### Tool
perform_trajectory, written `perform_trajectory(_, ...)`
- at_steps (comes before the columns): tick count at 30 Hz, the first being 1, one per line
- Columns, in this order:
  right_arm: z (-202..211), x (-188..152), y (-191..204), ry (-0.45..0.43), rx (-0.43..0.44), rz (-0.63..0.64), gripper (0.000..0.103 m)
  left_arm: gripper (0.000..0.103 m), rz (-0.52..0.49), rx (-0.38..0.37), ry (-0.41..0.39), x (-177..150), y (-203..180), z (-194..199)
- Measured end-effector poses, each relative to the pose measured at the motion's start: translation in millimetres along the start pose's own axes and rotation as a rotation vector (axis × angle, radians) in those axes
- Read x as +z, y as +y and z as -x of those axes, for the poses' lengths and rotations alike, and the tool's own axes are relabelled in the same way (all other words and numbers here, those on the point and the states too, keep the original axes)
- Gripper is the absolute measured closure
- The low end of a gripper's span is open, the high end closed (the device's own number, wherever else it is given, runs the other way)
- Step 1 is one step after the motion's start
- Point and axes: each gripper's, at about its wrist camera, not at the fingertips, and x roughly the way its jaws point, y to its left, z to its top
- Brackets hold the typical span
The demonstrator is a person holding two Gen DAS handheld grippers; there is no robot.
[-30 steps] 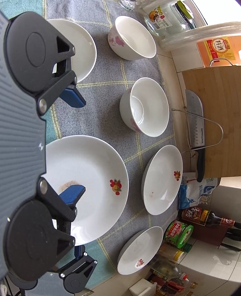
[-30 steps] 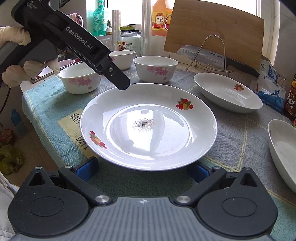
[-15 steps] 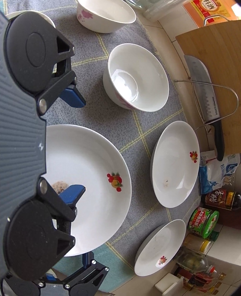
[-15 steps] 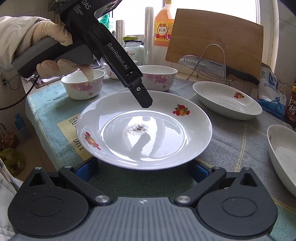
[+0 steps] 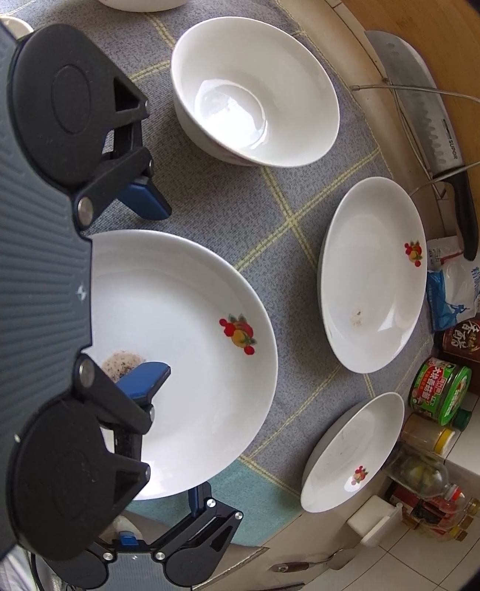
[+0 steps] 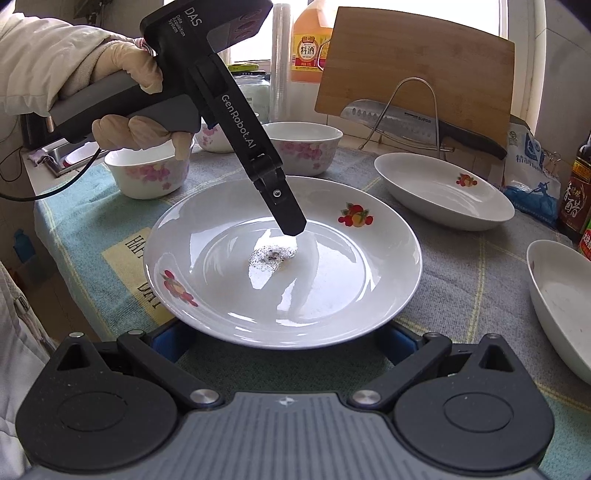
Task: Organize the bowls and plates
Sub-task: 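Carry the held plate with the left gripper toward the condiment jars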
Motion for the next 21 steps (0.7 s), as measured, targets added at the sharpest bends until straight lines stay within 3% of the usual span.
perform_trajectory(9, -1.3, 3.0, 2.0, 0.011, -0.003, 0.012, 0.0, 0.037, -0.027, -0.049, 0.041, 9.9, 3.1, -3.9)
perform_trajectory(21, -4.1, 6.0, 1.6, 0.03, 0.005, 0.008, 0.0, 0.037, -0.086, -0.056, 0.076, 17.7, 0.2, -7.2)
